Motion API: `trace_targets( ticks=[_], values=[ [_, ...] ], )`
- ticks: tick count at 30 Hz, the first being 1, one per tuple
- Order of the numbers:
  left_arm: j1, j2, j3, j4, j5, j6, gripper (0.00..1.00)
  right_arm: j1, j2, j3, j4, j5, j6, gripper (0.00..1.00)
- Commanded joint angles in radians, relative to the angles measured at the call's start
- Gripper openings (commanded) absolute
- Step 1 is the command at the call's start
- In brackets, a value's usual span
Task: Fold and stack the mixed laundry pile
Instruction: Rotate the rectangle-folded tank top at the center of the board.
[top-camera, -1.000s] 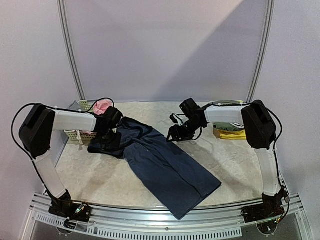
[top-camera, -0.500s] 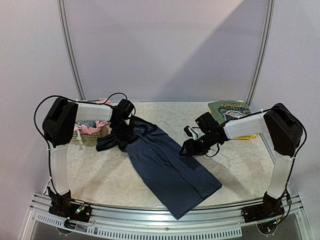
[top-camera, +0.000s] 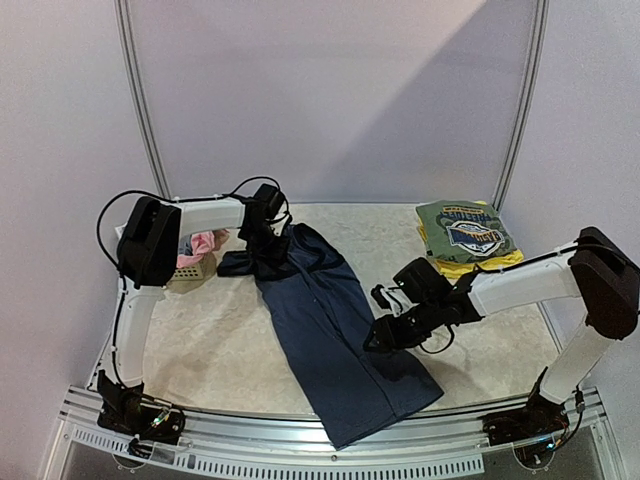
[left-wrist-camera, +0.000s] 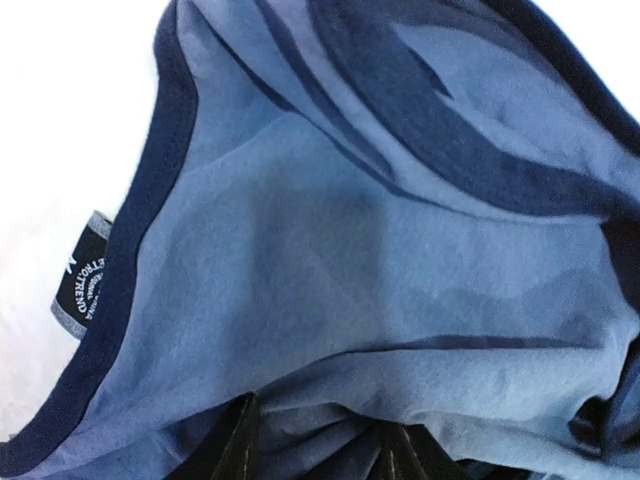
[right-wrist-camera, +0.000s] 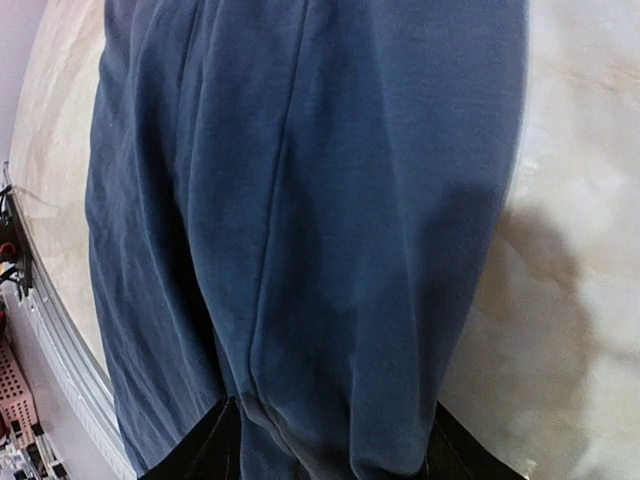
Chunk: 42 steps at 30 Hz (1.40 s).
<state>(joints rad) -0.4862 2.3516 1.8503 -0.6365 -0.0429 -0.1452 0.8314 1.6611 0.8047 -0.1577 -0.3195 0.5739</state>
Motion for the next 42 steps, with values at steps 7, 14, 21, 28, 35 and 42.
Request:
trace_targets(
  ticks=[7,14,21,28,35,42],
  values=[
    [0.016,-0.143,-0.103,0.04,-0.085,0.043,0.61,-0.118,0.031,0.325,-0.239,0.209,-0.114,0.67],
    [0.011,-0.295,-0.217,0.067,-0.144,0.02,0.72,-0.187,0.318,0.703,-0.27,0.108,-0.238,0.7],
    [-0.051,-0.481,-0.425,0.104,-0.208,-0.025,0.73,-0.275,0.642,1.104,-0.336,-0.09,-0.231,0.67],
    [-0.139,-0.637,-0.581,0.113,-0.271,-0.053,0.73,-0.31,0.931,1.483,-0.484,-0.222,-0.235,0.65],
    [-0.218,-0.73,-0.636,0.096,-0.281,-0.078,0.72,-0.321,1.002,1.56,-0.424,-0.315,-0.152,0.61],
    [-0.263,-0.745,-0.637,0.073,-0.301,-0.094,0.71,-0.324,1.069,1.608,-0.41,-0.356,-0.094,0.58]
  ],
)
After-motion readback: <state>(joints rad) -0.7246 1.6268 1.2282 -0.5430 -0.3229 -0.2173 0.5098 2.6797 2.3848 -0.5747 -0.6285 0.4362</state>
